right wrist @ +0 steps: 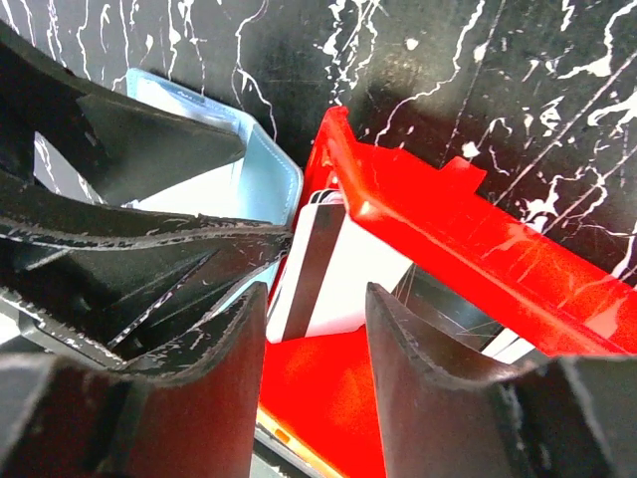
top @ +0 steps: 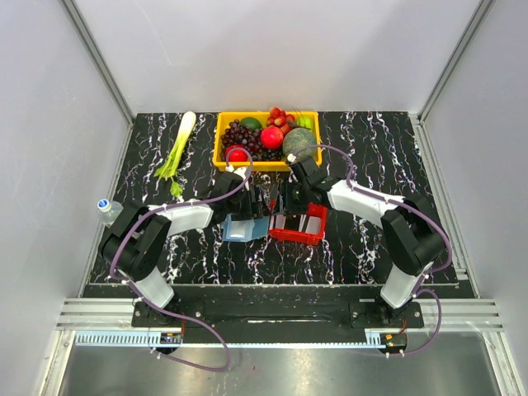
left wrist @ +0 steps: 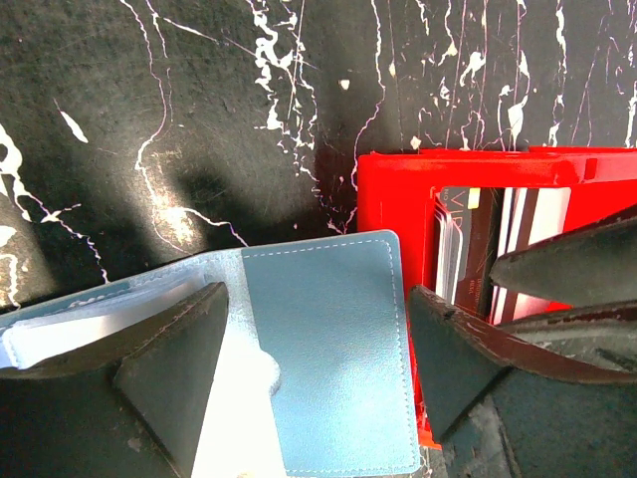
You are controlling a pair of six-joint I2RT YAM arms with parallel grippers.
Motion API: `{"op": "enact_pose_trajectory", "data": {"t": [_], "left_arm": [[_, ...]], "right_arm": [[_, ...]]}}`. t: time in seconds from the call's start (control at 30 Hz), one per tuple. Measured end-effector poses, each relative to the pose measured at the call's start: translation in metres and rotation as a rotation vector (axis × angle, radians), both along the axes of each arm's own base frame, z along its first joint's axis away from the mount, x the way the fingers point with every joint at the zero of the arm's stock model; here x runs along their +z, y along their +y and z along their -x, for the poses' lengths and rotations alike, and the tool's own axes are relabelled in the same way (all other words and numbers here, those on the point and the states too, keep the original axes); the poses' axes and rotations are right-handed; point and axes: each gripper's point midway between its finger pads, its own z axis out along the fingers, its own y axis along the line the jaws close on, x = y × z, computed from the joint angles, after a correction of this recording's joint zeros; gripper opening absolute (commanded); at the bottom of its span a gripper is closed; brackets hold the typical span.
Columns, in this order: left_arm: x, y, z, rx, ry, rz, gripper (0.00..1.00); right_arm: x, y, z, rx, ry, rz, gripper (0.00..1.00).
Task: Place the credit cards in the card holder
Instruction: Pick up the credit card from the storage box.
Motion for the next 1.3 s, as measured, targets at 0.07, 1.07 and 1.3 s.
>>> {"op": "enact_pose_trajectory", "data": {"t": [0.07,1.07,1.3], "left_arm": [[0.0,0.0,0.0,0.0,0.0,0.0,0.77],[0.0,-0.001,0.002,-0.006,0.005,0.001,0.77],[0.0,-0.001,0.002,-0.006,0.005,0.001,0.77]], "right_arm": [[-0.001,-0.002,-0.002,-0.015,0.007,-0.002,0.52],[-0.007,0.002,-0.003,-0.008,0.028,-0.014,0.08],[-0.006,0.004,0.002,0.03,0.035,-0.032,0.14]]}}
